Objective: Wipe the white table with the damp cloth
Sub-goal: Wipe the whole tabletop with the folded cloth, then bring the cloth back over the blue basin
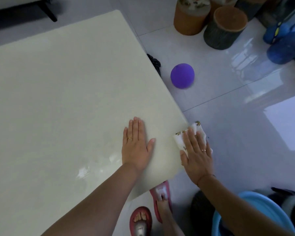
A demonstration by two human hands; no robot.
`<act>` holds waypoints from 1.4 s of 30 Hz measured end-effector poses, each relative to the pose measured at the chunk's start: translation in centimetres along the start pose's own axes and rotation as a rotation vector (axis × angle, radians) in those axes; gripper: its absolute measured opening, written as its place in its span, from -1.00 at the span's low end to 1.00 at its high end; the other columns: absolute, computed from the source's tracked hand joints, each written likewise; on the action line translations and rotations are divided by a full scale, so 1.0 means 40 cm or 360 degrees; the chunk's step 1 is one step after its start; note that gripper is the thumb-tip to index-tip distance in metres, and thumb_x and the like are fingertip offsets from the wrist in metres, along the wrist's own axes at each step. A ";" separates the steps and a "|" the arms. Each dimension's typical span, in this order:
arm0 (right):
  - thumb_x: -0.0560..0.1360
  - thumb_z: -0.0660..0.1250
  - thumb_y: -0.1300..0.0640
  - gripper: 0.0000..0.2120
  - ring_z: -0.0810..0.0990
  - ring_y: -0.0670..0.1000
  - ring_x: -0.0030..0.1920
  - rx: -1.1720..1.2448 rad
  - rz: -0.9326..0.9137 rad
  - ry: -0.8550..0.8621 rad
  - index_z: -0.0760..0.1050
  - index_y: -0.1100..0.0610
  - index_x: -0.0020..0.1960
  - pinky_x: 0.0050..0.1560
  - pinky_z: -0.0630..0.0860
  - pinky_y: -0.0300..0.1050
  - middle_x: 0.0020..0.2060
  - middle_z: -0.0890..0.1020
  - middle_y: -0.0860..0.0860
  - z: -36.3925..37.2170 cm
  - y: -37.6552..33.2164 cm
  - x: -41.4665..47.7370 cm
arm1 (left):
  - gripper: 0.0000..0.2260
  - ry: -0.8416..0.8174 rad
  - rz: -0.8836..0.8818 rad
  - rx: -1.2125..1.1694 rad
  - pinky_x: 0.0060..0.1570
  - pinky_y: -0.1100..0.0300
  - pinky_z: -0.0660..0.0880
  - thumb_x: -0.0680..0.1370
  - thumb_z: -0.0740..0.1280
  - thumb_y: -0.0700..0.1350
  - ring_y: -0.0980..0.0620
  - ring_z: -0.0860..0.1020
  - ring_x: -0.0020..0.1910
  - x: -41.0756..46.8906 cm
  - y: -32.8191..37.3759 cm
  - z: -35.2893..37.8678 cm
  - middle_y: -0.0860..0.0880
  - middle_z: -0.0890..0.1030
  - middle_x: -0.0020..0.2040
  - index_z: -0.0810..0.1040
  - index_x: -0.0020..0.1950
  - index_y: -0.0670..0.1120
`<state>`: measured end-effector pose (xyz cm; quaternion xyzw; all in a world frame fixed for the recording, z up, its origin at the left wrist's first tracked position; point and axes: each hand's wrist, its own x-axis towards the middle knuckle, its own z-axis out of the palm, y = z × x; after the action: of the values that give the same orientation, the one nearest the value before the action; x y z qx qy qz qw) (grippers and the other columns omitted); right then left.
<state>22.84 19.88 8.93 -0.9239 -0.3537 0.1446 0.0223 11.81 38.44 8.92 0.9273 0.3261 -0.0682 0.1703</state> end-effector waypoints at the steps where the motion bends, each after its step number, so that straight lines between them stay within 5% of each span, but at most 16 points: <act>1: 0.57 -0.09 -0.07 -0.43 -0.20 0.07 0.52 0.0032 0.0147 -0.0010 -0.11 0.04 0.53 0.50 -0.20 0.09 0.52 -0.13 -0.03 0.008 -0.012 -0.005 | -0.38 -0.0007 0.0048 0.0002 0.35 0.18 -0.52 0.57 -0.21 0.21 0.04 -0.46 0.44 -0.016 0.004 0.007 0.00 -0.45 0.46 -0.47 0.43 -0.07; 5: 0.59 -0.16 -0.12 -0.40 -0.45 0.06 0.45 0.0096 0.0359 -0.0085 -0.39 0.03 0.48 0.47 -0.36 0.10 0.48 -0.34 -0.02 0.035 -0.110 -0.051 | -0.37 -0.0105 0.0122 -0.0052 0.40 0.16 -0.45 0.60 -0.15 0.20 0.05 -0.40 0.47 -0.082 0.017 0.042 -0.04 -0.36 0.52 -0.38 0.49 -0.09; 7: 0.57 -0.22 -0.18 -0.40 -0.44 0.05 0.46 0.0150 0.0267 -0.0116 -0.36 0.01 0.49 0.45 -0.38 0.07 0.47 -0.36 -0.05 0.031 -0.131 -0.077 | -0.39 -0.0091 0.0116 -0.0138 0.46 0.12 -0.35 0.62 -0.09 0.16 0.02 -0.30 0.51 -0.098 0.030 0.039 -0.07 -0.23 0.56 -0.20 0.55 -0.11; 11: 0.58 0.12 -0.06 -0.47 0.07 0.08 0.49 0.0626 0.0520 0.0211 0.11 0.02 0.50 0.43 0.07 0.08 0.53 0.04 0.01 -0.021 -0.075 -0.087 | -0.62 0.0037 0.0196 -0.0394 0.44 0.07 0.04 0.63 0.10 0.06 -0.10 0.16 0.48 -0.112 0.082 0.009 -0.11 0.24 0.50 0.42 0.36 -0.10; 14: 0.51 0.29 0.03 -0.39 0.27 0.17 0.39 0.1097 0.1016 0.0180 0.14 0.07 0.48 0.34 0.24 0.06 0.46 0.20 0.11 -0.042 -0.035 -0.073 | -0.69 -0.0077 -0.0043 -0.0712 0.26 0.12 0.25 0.60 0.20 0.03 -0.09 0.37 0.27 -0.107 0.128 -0.005 -0.07 0.41 0.28 0.55 0.22 -0.11; 17: 0.47 0.37 0.08 -0.37 0.42 0.15 0.29 0.1436 0.1145 0.0060 0.19 0.10 0.46 0.28 0.39 0.03 0.35 0.40 0.14 -0.043 -0.027 -0.058 | -0.74 -0.0224 -0.0331 -0.0966 0.20 0.11 0.34 0.55 0.29 0.03 -0.09 0.40 0.18 -0.087 0.173 -0.011 -0.09 0.43 0.17 0.58 0.08 -0.13; 21: 0.42 0.44 0.08 -0.32 0.53 0.10 0.07 0.1523 0.1324 0.0106 0.20 0.10 0.45 0.06 0.47 -0.07 0.13 0.54 0.13 -0.043 -0.015 -0.075 | -0.81 -0.0275 -0.0341 -0.0950 0.05 0.06 0.44 0.48 0.38 -0.06 -0.07 0.48 0.04 -0.089 0.219 -0.006 -0.06 0.46 0.06 0.48 -0.02 -0.12; 25: 0.44 0.42 0.12 -0.68 0.51 -0.02 -0.21 0.1608 0.1310 0.0114 0.50 0.18 0.15 -0.16 0.42 -0.16 -0.19 0.56 0.00 -0.045 0.002 -0.109 | -0.89 -0.0217 -0.0217 -0.1006 -0.14 0.03 0.47 0.49 0.30 -0.20 -0.11 0.53 -0.15 -0.115 0.264 0.001 -0.03 0.53 -0.15 0.39 -0.04 -0.10; 29: 0.47 0.33 0.19 -0.98 0.56 0.03 -0.19 0.1750 0.1354 0.0191 0.50 0.11 -0.10 -0.22 0.47 -0.16 -0.19 0.62 0.07 -0.037 0.040 -0.181 | -0.89 -0.0231 -0.0025 -0.0992 -0.26 0.02 0.45 0.51 0.29 -0.21 -0.08 0.51 -0.26 -0.159 0.323 0.025 0.01 0.50 -0.25 0.36 -0.03 -0.11; 32: 0.48 0.33 0.25 -0.83 0.48 -0.06 -0.25 0.1884 0.1455 0.0263 0.41 0.02 -0.18 -0.28 0.41 -0.29 -0.30 0.53 -0.05 -0.026 0.089 -0.248 | -0.88 -0.0266 0.0055 -0.0993 -0.26 0.06 0.42 0.53 0.29 -0.22 -0.03 0.49 -0.26 -0.187 0.370 0.052 0.04 0.49 -0.25 0.35 -0.06 -0.10; 42: 0.43 0.33 0.39 -0.79 0.61 0.12 -0.06 0.2316 0.1753 0.0466 0.43 0.21 0.02 -0.01 0.58 0.01 -0.05 0.61 0.15 0.025 0.249 -0.500 | -0.90 -0.0570 0.0105 -0.1009 -0.13 0.07 0.49 0.55 0.26 -0.23 -0.05 0.52 -0.12 -0.316 0.535 0.170 0.03 0.50 -0.09 0.36 0.00 -0.09</act>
<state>14.84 -0.82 11.57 -0.7291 0.3201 0.2032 0.5698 15.30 13.03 11.39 0.8118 0.2659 -0.1195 0.5060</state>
